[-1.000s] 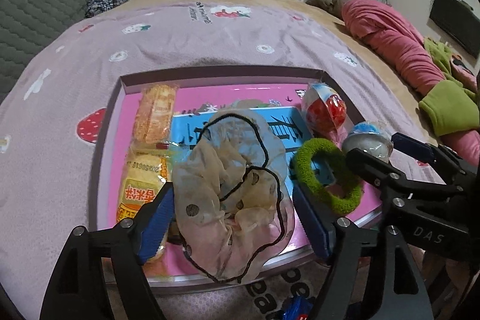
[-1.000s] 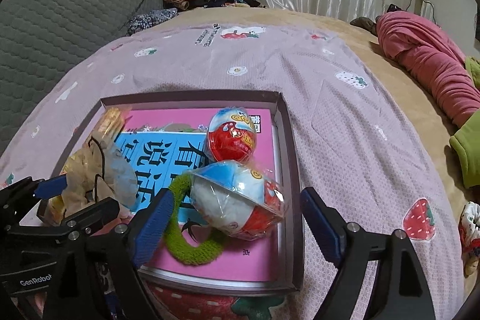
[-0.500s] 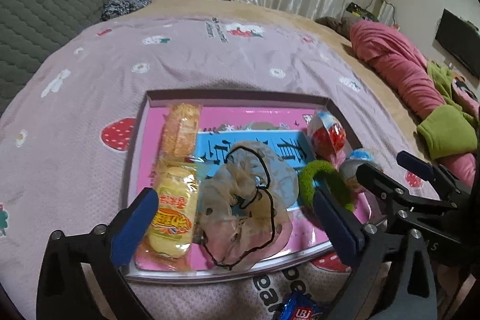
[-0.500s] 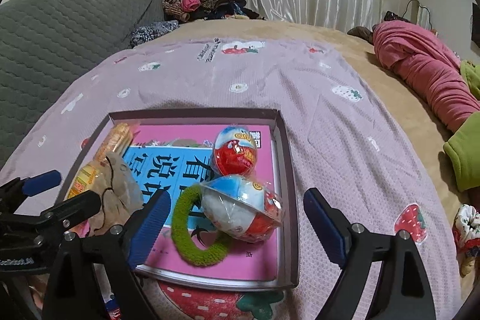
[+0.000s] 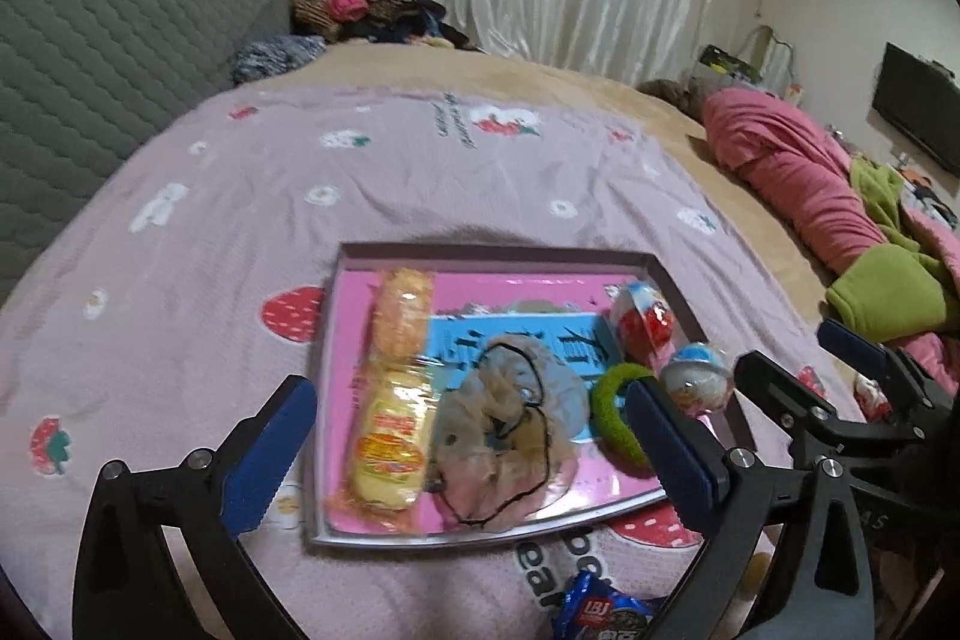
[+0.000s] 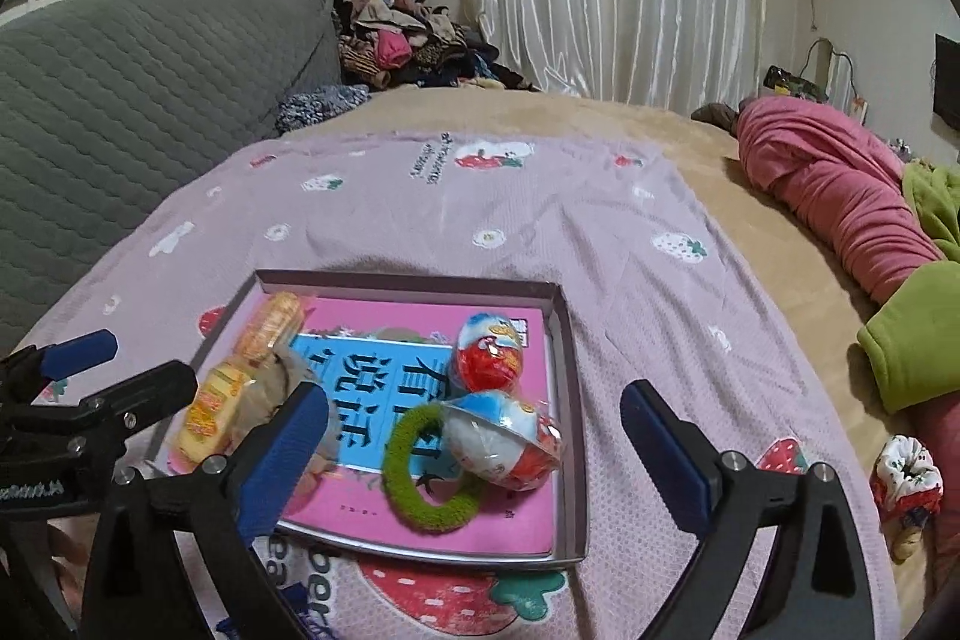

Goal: Organize objects
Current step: 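Withdraw both open tools from the tray toward the biscuit packet and bun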

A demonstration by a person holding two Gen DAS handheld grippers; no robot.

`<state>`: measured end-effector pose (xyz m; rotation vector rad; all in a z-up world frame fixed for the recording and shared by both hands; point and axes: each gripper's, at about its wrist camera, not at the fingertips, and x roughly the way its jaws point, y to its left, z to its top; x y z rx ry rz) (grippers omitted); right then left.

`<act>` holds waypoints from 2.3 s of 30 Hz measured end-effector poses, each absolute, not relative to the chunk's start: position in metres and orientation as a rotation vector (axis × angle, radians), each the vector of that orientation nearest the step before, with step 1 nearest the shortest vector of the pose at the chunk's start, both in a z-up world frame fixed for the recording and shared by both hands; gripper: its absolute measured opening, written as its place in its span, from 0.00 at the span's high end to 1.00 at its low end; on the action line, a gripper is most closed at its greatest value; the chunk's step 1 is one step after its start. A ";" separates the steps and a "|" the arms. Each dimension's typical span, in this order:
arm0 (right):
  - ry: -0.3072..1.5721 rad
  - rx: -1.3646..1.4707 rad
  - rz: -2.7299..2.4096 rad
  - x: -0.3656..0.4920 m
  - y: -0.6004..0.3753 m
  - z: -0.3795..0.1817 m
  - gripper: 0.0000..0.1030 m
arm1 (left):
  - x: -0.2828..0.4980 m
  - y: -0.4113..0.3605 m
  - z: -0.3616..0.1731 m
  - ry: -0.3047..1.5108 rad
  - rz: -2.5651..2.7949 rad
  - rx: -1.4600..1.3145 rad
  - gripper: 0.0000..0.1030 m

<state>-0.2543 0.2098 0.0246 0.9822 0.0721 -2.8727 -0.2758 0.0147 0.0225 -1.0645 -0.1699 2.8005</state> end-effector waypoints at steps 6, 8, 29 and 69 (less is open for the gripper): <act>0.086 0.957 -2.866 -0.239 0.204 0.041 0.04 | -0.258 0.011 0.033 -0.178 2.804 -1.065 0.00; 0.080 0.960 -2.868 -0.232 0.205 0.046 0.03 | -0.251 0.010 0.037 -0.193 2.803 -1.052 0.00; 0.131 0.920 -2.910 -0.149 0.215 0.115 0.01 | -0.162 -0.007 0.093 -0.240 2.847 -1.054 0.00; 0.094 0.870 -2.905 -0.014 0.219 0.149 0.01 | -0.017 0.001 0.133 -0.174 2.872 -0.970 0.00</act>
